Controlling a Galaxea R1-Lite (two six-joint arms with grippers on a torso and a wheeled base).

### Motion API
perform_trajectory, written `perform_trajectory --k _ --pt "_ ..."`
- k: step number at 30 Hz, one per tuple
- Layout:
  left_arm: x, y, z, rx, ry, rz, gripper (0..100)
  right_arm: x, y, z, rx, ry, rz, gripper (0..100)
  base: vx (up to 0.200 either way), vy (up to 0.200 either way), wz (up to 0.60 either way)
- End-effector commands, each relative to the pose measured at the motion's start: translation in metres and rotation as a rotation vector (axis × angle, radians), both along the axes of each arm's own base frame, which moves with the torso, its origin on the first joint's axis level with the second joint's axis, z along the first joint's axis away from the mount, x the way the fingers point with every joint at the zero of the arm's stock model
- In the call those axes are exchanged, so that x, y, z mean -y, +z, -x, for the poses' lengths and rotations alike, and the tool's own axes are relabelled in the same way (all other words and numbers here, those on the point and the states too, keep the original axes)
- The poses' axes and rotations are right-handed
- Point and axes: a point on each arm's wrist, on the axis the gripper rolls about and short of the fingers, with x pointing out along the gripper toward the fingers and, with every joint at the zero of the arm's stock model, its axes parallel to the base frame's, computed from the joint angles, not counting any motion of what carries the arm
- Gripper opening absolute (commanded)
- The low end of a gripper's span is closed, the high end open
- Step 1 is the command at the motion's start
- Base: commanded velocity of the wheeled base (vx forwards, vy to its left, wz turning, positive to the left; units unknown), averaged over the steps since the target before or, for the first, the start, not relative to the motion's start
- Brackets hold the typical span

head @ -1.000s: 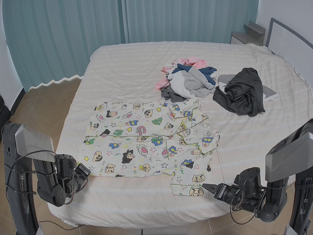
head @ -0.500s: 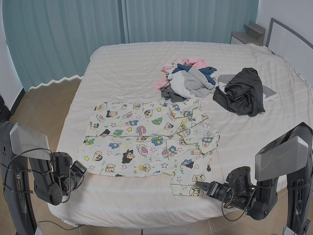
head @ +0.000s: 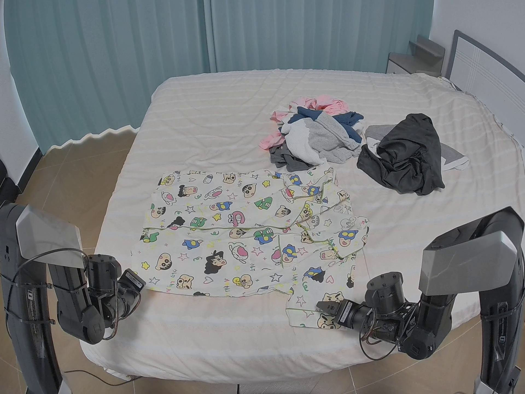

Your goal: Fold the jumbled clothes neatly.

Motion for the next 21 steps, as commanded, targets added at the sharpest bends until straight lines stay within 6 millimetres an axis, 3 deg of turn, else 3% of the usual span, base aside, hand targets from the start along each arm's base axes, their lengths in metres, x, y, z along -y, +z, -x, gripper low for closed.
perform_trajectory --k 1,2,21 --pt "0.0 -0.001 0.0 -0.002 -0.001 0.0 0 -0.003 0.003 -0.006 0.015 0.0 -0.011 100 0.0 0.0 0.0" --pt "0.0 -0.001 0.0 -0.003 -0.001 0.0 0 -0.003 0.004 -0.006 0.017 0.0 -0.013 0 0.0 0.0 0.0" --pt "0.002 -0.002 0.003 -0.013 -0.012 -0.003 0 0.011 0.02 0.009 0.0 -0.015 -0.001 0 0.0 0.0 0.0"
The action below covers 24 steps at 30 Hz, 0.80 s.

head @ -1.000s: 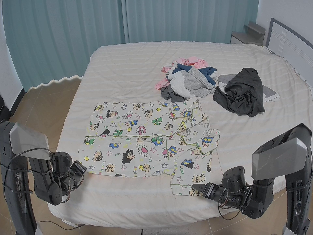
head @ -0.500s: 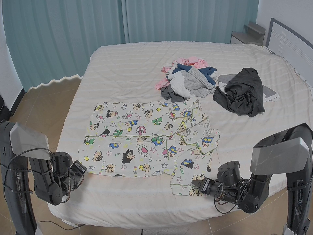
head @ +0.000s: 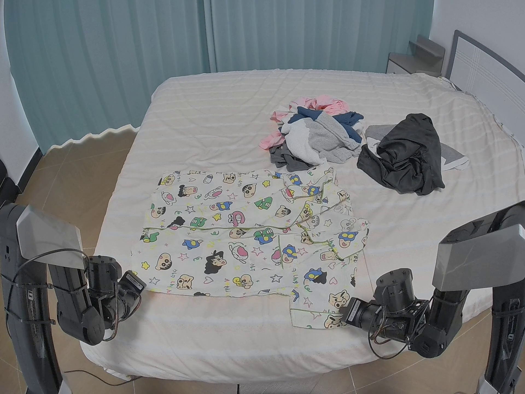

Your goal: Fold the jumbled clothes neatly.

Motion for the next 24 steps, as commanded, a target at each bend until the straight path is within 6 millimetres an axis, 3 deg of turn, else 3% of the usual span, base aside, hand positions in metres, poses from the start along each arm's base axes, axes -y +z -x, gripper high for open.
perform_trajectory --k 1,24 --pt "0.0 -0.001 0.0 -0.004 -0.001 0.0 100 0.001 0.004 0.002 0.006 -0.001 -0.004 0 0.0 0.0 0.0" --pt "0.008 -0.008 -0.026 0.056 -0.018 0.004 100 -0.002 0.012 0.004 0.035 0.01 -0.019 0 0.0 0.0 0.0"
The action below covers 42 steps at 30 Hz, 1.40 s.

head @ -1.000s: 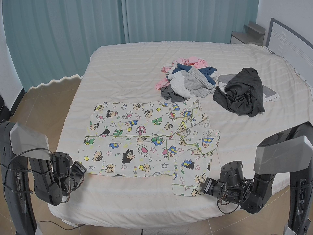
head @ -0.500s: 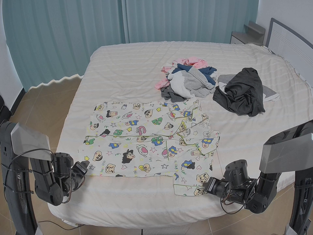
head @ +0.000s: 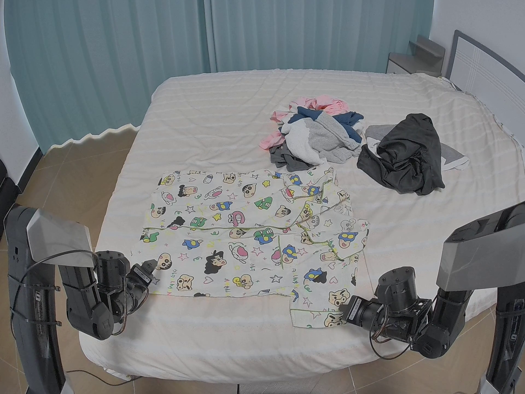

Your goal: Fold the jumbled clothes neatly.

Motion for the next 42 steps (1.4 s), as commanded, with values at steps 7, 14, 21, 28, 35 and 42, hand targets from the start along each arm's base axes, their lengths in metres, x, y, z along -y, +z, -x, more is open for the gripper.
perform_trajectory --k 7,14,21,28,35,42 --pt "0.001 -0.004 -0.009 0.014 0.02 -0.012 0 0.0 0.005 0.002 0.01 0.004 -0.005 0 0.0 0.0 0.0" --pt "0.001 -0.012 -0.006 -0.028 0.018 -0.054 0 0.001 0.005 0.002 0.01 0.004 -0.002 0 0.0 0.0 0.0" --pt "0.0 -0.011 0.003 -0.059 0.018 -0.09 0 0.005 0.01 0.009 0.009 0.003 0.0 0 0.0 0.0 0.0" --pt "-0.006 0.003 0.017 -0.067 0.023 -0.108 0 0.01 0.019 0.017 0.019 0.003 -0.009 0 0.0 0.0 0.0" --pt "-0.003 0.011 0.03 -0.079 0.002 -0.119 0 0.017 0.025 0.029 0.026 0.006 -0.013 0 0.0 0.0 0.0" --pt "0.007 0.029 0.039 -0.124 -0.063 -0.159 0 0.024 0.028 0.041 0.026 0.012 -0.015 0 0.0 0.0 0.0"
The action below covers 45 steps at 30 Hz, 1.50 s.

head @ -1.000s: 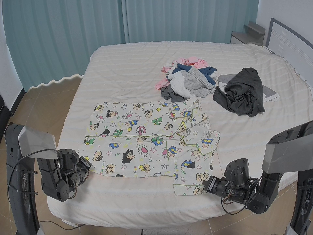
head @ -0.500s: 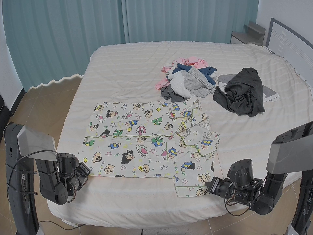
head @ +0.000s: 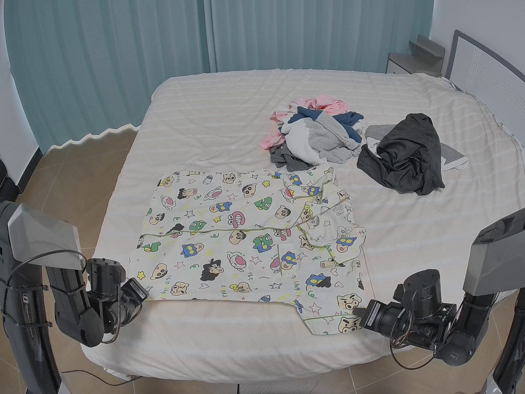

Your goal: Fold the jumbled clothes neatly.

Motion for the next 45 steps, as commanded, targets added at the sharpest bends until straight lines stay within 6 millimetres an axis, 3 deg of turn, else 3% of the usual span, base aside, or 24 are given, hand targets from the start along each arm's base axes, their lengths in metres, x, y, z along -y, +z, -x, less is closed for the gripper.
perform_trajectory --k 1,6,24,31,39,45 --pt "0.007 0.019 0.004 0.011 -0.038 -0.01 0 0.004 0.003 0.007 -0.004 0.003 0.001 0 0.0 0.0 0.0" --pt "0.007 0.023 0.007 -0.05 -0.04 -0.02 0 0.005 0.001 0.014 -0.014 0.015 0.004 0 0.0 0.0 0.0" --pt "0.004 0.005 0.066 -0.294 -0.068 -0.021 0 0.013 -0.001 0.041 -0.061 0.066 0.023 0 0.0 0.0 0.0" --pt "0.006 0.003 0.082 -0.341 -0.101 -0.019 0 0.011 -0.001 0.043 -0.07 0.082 0.023 0 0.0 0.0 0.0" --pt "0.01 0.02 0.063 -0.19 -0.107 -0.003 0 0.013 0.011 0.037 0.003 0.068 -0.034 0 0.0 0.0 0.0" --pt "0.014 0.037 0.031 -0.04 -0.103 0.012 0 0.013 0.02 0.016 0.079 0.031 -0.081 0 0.0 0.0 0.0"
